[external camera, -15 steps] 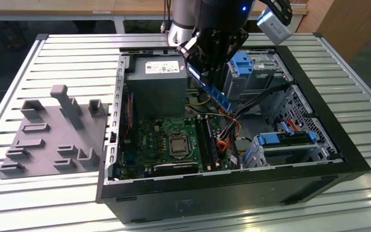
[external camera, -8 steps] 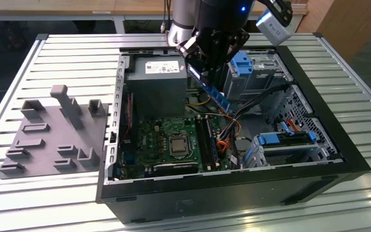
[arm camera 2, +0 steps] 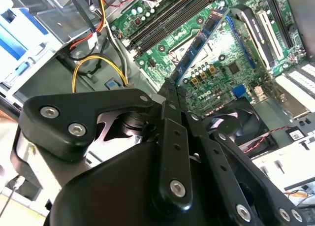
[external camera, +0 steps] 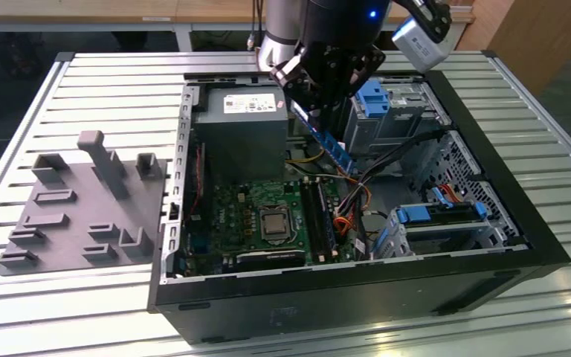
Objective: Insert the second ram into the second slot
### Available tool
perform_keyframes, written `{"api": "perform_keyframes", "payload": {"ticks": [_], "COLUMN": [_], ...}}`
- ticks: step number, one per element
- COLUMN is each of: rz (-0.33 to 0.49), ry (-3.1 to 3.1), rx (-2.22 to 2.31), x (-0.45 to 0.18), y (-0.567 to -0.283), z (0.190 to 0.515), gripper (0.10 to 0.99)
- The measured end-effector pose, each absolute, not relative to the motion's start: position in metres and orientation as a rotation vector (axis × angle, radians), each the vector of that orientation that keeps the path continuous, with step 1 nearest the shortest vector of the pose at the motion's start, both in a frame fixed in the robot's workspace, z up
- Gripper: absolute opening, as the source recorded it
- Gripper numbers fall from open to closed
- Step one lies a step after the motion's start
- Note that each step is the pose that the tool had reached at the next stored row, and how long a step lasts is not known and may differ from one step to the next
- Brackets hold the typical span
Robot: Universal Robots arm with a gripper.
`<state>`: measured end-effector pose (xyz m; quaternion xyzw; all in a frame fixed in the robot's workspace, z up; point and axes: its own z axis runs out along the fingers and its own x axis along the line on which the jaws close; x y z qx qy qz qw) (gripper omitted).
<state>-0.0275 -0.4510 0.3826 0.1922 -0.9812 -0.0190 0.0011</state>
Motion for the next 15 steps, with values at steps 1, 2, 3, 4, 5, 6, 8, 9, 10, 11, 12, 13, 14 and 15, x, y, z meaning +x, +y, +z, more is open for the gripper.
{"api": "perform_keyframes", "payload": {"ticks": [1, 2, 3, 4, 5, 6, 8, 9, 10, 11, 12, 13, 14, 15], "rz": [-0.06, -0.06, -0.06, -0.06, -0.06, -0.06, -0.06, -0.06, -0.06, -0.06, -0.06, -0.06, -0.06, -0.06], "ry": [-3.082, -3.084, -3.085, -3.087, -3.089, -3.09, -3.094, -3.095, -3.097, -3.098, -3.1, -3.101, -3.103, -3.104], "rx": [0.595, 0.587, 0.579, 0.57, 0.562, 0.553, 0.536, 0.528, 0.519, 0.51, 0.502, 0.493, 0.484, 0.476], "x": [-0.0275, -0.0275, -0.0275, -0.0275, -0.0275, -0.0275, -0.0275, -0.0275, -0.0275, -0.0275, -0.0275, -0.0275, -0.0275, -0.0275], "y": [-0.451, -0.451, -0.451, -0.451, -0.451, -0.451, -0.451, -0.451, -0.451, -0.451, -0.451, -0.451, -0.451, -0.451], "z": [0.3826, 0.3826, 0.3826, 0.3826, 0.3826, 0.3826, 0.3825, 0.3825, 0.3825, 0.3825, 0.3825, 0.3824, 0.3824, 0.3824], "gripper": [0.114, 0.114, 0.114, 0.114, 0.114, 0.114, 0.114, 0.114, 0.114, 0.114, 0.114, 0.114, 0.114, 0.114]}}
